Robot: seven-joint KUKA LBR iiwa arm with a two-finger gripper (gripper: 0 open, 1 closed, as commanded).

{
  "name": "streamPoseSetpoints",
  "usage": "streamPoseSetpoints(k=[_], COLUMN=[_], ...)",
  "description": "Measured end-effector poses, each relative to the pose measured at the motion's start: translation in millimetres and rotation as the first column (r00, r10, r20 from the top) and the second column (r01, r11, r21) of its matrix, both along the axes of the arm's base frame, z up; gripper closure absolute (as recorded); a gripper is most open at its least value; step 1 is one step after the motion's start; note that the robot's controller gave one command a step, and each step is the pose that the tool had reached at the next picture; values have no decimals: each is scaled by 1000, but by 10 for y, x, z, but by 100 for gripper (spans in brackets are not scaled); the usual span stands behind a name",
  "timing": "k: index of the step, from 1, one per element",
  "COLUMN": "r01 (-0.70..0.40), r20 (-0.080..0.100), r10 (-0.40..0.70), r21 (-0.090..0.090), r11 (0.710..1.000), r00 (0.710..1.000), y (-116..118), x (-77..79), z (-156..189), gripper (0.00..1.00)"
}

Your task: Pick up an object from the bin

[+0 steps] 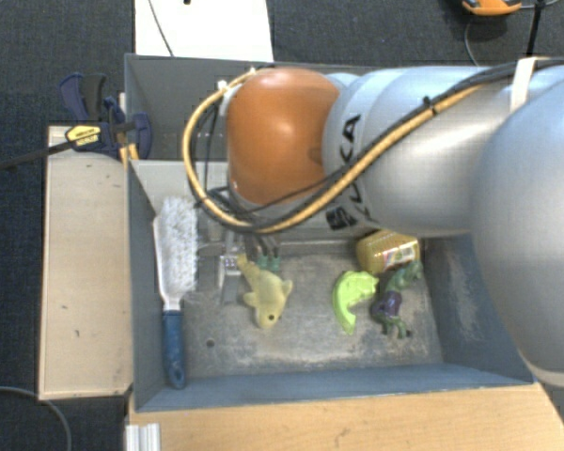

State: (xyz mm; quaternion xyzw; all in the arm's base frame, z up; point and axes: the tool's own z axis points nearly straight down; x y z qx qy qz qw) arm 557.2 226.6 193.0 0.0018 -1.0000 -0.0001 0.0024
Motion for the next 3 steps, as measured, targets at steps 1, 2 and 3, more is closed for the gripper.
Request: streamPoseSetpoints(k=[1,2,3], r01=[6,191,490], r20=[7,13,5], r10=[-6,-192,-490], r21=[2,6,0], r11=[1000,981,872], r00=[1000,981,871], y=[-15,-188,-697], x=[16,-20,156], z=[50,-327,-580], gripper=[0,0,0])
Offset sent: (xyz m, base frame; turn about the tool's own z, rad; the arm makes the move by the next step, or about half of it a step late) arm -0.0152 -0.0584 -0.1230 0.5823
